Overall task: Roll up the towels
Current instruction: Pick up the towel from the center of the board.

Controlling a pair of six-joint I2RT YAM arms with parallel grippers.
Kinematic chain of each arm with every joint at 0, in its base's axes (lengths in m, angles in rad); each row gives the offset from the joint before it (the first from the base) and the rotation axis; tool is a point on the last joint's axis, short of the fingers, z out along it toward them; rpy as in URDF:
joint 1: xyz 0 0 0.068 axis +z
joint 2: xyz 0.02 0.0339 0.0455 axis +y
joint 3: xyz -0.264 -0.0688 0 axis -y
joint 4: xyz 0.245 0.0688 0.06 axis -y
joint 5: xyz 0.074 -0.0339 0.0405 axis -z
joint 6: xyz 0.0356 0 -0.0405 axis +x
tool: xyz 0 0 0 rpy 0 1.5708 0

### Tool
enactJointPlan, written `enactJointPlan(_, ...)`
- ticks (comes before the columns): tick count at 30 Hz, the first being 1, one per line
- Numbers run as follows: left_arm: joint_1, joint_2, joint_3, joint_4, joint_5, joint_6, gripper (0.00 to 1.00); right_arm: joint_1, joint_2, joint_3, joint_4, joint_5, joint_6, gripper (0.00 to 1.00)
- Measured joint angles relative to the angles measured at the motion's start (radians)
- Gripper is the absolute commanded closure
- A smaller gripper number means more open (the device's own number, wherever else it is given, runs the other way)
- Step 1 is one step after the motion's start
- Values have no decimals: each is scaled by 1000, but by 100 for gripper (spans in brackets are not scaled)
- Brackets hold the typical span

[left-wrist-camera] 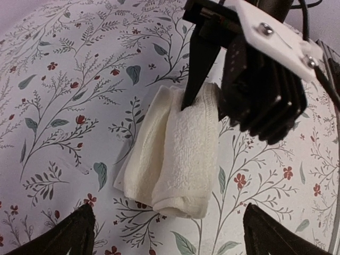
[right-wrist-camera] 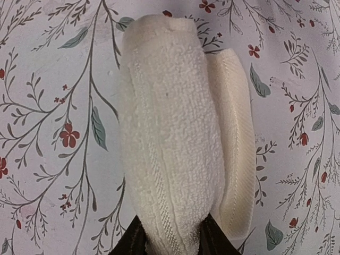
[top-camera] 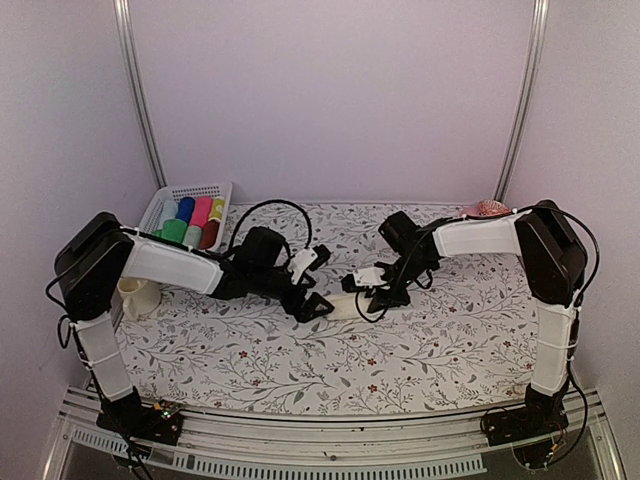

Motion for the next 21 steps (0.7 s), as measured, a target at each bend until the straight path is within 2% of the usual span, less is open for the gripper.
enactJointPlan(15,74,264,271,-117,345,-92,3,1,-12,-13,23,20,-284,73)
enactJointPlan(21,75,325,303,-170,440,-94,8,1,-7,18,-6,46,-330,73)
